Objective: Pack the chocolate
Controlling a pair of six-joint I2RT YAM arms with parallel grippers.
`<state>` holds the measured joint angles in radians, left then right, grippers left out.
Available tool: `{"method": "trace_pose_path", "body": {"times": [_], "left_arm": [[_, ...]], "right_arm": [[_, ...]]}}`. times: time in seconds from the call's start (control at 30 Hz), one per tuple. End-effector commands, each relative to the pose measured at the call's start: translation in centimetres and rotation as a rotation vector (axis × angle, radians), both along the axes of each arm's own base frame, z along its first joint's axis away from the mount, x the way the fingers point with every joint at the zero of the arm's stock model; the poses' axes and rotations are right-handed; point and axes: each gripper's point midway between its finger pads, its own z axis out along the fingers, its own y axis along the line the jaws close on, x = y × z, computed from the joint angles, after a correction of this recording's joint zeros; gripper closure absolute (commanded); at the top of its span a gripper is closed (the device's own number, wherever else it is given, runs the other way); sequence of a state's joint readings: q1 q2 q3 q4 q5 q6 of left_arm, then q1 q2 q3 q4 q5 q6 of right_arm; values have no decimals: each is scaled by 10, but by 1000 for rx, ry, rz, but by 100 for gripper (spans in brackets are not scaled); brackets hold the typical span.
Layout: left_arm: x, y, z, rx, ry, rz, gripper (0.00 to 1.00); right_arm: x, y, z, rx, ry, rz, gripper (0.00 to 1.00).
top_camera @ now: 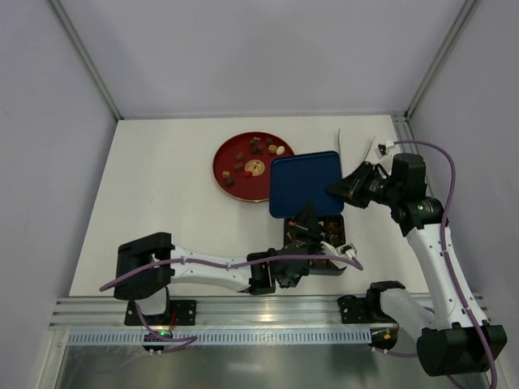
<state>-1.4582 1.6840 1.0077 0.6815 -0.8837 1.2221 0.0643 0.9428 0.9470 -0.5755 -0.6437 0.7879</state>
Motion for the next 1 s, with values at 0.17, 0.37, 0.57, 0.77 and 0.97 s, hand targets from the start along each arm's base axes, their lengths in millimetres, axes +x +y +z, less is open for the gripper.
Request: {"method": "trace_pose_path", "body": {"times": [0.17, 0.37, 0.57, 0.77, 0.97], "left_arm": [[2, -3, 35, -87, -59, 6, 100], [1, -4, 38, -92, -91, 5, 100], [2, -1, 40, -148, -21, 12, 100], [3, 3, 43, -214, 128, 11, 100], [2, 9, 35, -281, 357, 26, 100]], "right_arm": [[-5, 2, 27, 0, -86, 20, 75], [-4, 1, 26, -1, -89, 22, 45], [-2, -2, 36, -24, -121, 6, 29], [3, -8, 51, -54, -188, -28, 20], [9, -26, 78, -152, -277, -110, 16]]}}
